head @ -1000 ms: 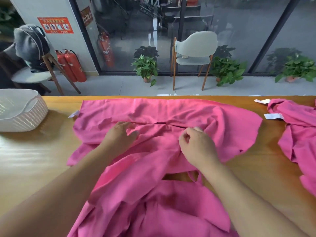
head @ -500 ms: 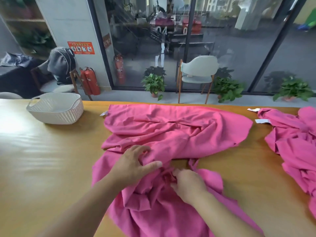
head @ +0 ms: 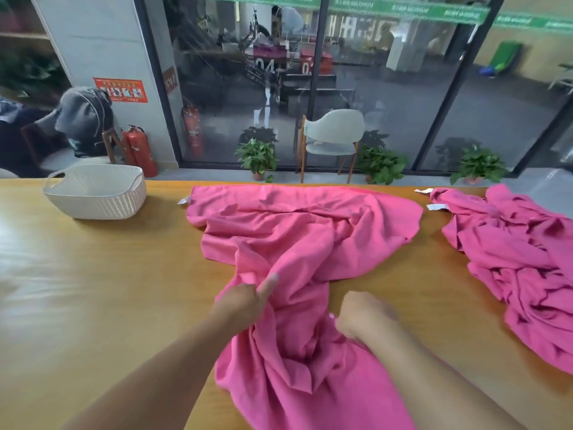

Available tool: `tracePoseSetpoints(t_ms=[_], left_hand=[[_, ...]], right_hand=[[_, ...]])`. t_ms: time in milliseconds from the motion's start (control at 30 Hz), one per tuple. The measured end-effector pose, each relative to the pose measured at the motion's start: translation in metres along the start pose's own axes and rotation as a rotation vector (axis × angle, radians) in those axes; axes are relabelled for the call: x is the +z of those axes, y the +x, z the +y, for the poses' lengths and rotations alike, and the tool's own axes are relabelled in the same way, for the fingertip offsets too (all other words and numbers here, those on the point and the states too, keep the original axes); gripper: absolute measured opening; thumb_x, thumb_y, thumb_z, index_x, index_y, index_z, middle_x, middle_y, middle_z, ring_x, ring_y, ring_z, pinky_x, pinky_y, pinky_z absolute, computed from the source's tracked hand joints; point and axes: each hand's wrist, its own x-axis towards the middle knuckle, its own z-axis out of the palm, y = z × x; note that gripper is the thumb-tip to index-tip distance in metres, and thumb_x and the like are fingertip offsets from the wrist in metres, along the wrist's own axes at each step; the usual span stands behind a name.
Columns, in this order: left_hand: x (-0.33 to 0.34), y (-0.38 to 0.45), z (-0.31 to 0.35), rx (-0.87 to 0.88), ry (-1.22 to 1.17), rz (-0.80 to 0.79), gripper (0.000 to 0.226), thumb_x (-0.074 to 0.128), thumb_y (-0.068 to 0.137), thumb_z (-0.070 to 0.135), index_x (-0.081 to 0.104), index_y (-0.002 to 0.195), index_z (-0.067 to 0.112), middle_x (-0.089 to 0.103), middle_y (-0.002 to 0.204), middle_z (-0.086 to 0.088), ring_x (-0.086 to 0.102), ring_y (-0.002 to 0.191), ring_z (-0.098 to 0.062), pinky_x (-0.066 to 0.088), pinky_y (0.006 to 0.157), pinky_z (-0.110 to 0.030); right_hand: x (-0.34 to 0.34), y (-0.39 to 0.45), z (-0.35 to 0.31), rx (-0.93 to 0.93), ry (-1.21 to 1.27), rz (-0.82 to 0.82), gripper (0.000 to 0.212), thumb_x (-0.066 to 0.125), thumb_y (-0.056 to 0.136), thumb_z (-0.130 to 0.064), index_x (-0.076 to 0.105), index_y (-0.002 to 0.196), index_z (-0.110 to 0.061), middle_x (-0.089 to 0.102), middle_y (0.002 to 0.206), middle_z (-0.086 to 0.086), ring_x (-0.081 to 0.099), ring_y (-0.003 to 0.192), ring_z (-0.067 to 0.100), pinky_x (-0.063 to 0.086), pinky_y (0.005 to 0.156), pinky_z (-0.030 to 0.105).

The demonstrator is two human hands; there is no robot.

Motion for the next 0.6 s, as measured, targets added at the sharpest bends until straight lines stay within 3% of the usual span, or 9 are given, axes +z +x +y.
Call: tracePoseSetpoints(t_ms=[100,133,200,267,333,367,467,600], left_hand=[[0.010,0.006,-0.007,-0.075,-0.332,0.383,0.054,0.029,0.104,0.042,0.063,0.110,0.000,0.063,0.112,-0.024,0.054,0.112,-0.037,0.039,0.095,-0.040],[0.013,0.013,-0.014,-0.149,-0.412,0.420,0.048,0.033,0.104,0.036,0.060,0.117,-0.001,0.061,0.119,-0.025,0.052,0.116,-0.038,0.038,0.097,-0.041],[0.016,0.025,-0.024,-0.314,-0.491,0.353,0.046,0.044,0.101,0.028,0.048,0.137,0.000,0.054,0.135,-0.024,0.048,0.126,-0.038,0.039,0.103,-0.040],[0.019,0.035,-0.033,-0.352,-0.459,0.280,0.062,0.056,0.095,0.030,0.036,0.147,0.004,0.048,0.142,-0.021,0.046,0.130,-0.036,0.038,0.106,-0.040],[0.021,0.045,-0.040,-0.322,-0.363,0.270,0.064,0.062,0.091,0.041,0.042,0.143,0.009,0.056,0.135,-0.017,0.052,0.124,-0.035,0.043,0.100,-0.039],[0.021,0.049,-0.041,-0.296,-0.318,0.271,0.053,0.062,0.090,0.044,0.053,0.132,0.012,0.063,0.124,-0.015,0.058,0.116,-0.034,0.047,0.094,-0.037],[0.015,0.053,-0.042,-0.279,-0.189,0.308,0.025,0.053,0.092,0.038,0.065,0.091,0.016,0.070,0.099,-0.013,0.065,0.097,-0.033,0.052,0.085,-0.037],[-0.011,0.045,-0.065,-0.414,0.085,0.421,0.024,0.046,0.094,0.029,0.062,0.104,0.014,0.066,0.109,-0.015,0.063,0.103,-0.034,0.047,0.081,-0.034]], right_hand=[[0.009,0.018,-0.022,0.013,0.365,0.135,0.036,0.045,0.096,-0.035,0.061,0.120,-0.012,0.061,0.131,0.011,0.058,0.119,0.032,0.045,0.092,0.034],[0.013,0.025,-0.027,0.035,0.483,0.125,0.039,0.042,0.098,-0.036,0.058,0.122,-0.010,0.059,0.133,0.013,0.056,0.120,0.033,0.044,0.093,0.035],[0.023,0.043,-0.034,0.088,0.687,0.087,0.044,0.044,0.101,-0.037,0.059,0.125,-0.005,0.060,0.132,0.016,0.057,0.120,0.034,0.044,0.095,0.035],[0.030,0.057,-0.037,0.112,0.865,0.062,0.046,0.053,0.098,-0.041,0.065,0.120,-0.003,0.065,0.118,0.017,0.061,0.110,0.033,0.049,0.097,0.038],[0.037,0.071,-0.039,0.126,1.042,0.059,0.039,0.065,0.090,-0.039,0.070,0.107,-0.005,0.065,0.103,0.014,0.062,0.101,0.032,0.052,0.095,0.046],[0.038,0.076,-0.040,0.125,1.107,0.067,0.027,0.068,0.089,-0.034,0.069,0.097,-0.008,0.064,0.098,0.011,0.062,0.097,0.033,0.054,0.092,0.047],[0.032,0.087,-0.035,0.088,1.173,0.174,0.018,0.060,0.086,-0.027,0.064,0.079,-0.011,0.066,0.086,0.012,0.062,0.081,0.034,0.055,0.067,0.045],[0.006,0.102,0.012,0.194,0.906,0.398,0.028,0.052,0.092,-0.022,0.067,0.099,0.000,0.066,0.108,0.026,0.062,0.101,0.041,0.048,0.087,0.043]])
